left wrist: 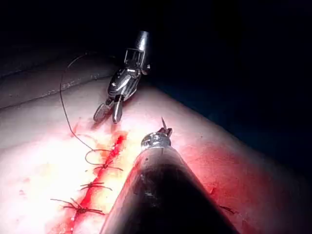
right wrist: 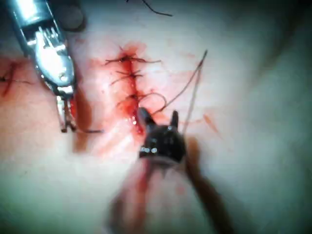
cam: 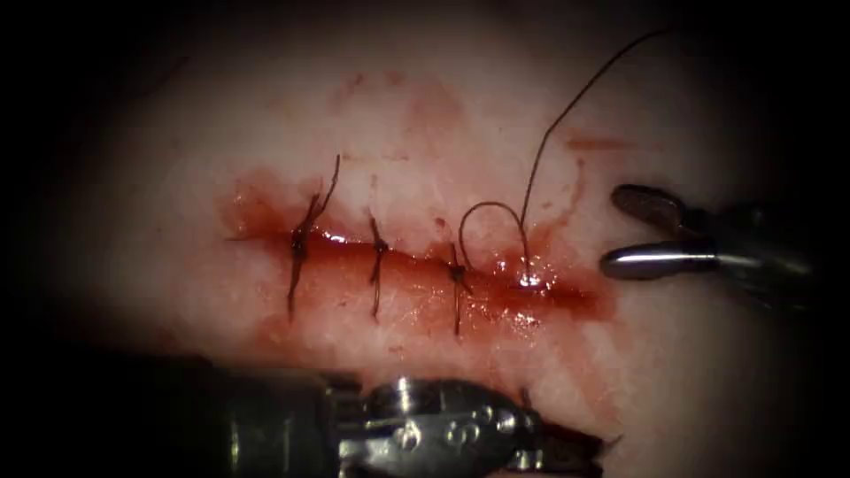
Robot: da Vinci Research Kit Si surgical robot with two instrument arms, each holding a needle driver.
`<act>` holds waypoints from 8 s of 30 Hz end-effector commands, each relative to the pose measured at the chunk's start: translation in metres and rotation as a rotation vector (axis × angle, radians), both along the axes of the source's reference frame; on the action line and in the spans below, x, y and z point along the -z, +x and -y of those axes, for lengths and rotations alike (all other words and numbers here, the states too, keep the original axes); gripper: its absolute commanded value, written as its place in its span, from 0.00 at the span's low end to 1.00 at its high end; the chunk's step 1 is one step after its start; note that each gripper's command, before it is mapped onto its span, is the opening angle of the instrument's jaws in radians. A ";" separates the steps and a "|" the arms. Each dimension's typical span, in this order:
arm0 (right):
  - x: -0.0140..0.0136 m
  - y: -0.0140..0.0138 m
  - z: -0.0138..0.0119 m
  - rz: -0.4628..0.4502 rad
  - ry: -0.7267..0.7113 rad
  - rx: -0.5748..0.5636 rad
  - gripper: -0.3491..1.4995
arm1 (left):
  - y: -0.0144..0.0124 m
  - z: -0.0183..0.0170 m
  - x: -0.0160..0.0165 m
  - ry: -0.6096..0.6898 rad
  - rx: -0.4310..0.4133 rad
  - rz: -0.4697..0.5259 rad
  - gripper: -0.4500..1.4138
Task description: Wound Closure
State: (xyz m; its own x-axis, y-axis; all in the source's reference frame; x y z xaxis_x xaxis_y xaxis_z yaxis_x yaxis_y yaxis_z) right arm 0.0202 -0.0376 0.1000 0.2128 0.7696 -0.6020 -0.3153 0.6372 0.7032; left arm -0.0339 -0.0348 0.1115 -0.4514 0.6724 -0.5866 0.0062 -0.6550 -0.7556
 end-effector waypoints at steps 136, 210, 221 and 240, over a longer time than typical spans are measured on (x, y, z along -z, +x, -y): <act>0.0051 0.0051 0.0086 0.112 -0.222 0.262 0.88 | 0.0164 -0.0169 0.0102 -0.489 0.118 0.102 0.00; 0.0047 0.0055 0.0100 0.173 -0.333 0.381 0.00 | 0.0182 -0.0178 0.0093 -0.485 0.128 0.084 0.00; 0.0083 0.0089 0.0127 0.030 -0.276 0.490 0.00 | 0.0182 -0.0177 0.0086 -0.490 0.128 0.081 0.00; 0.0119 0.0120 0.0155 -0.173 -0.234 0.559 0.00 | 0.0186 -0.0178 0.0083 -0.490 0.126 0.084 0.00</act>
State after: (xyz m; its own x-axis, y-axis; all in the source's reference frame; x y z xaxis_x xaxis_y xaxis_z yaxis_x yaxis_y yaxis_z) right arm 0.0317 -0.0527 0.0876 0.4140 0.4171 -0.8091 0.2208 0.8163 0.5338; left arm -0.0148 -0.0169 0.1028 -0.3234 0.3561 -0.8767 -0.0494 -0.9316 -0.3602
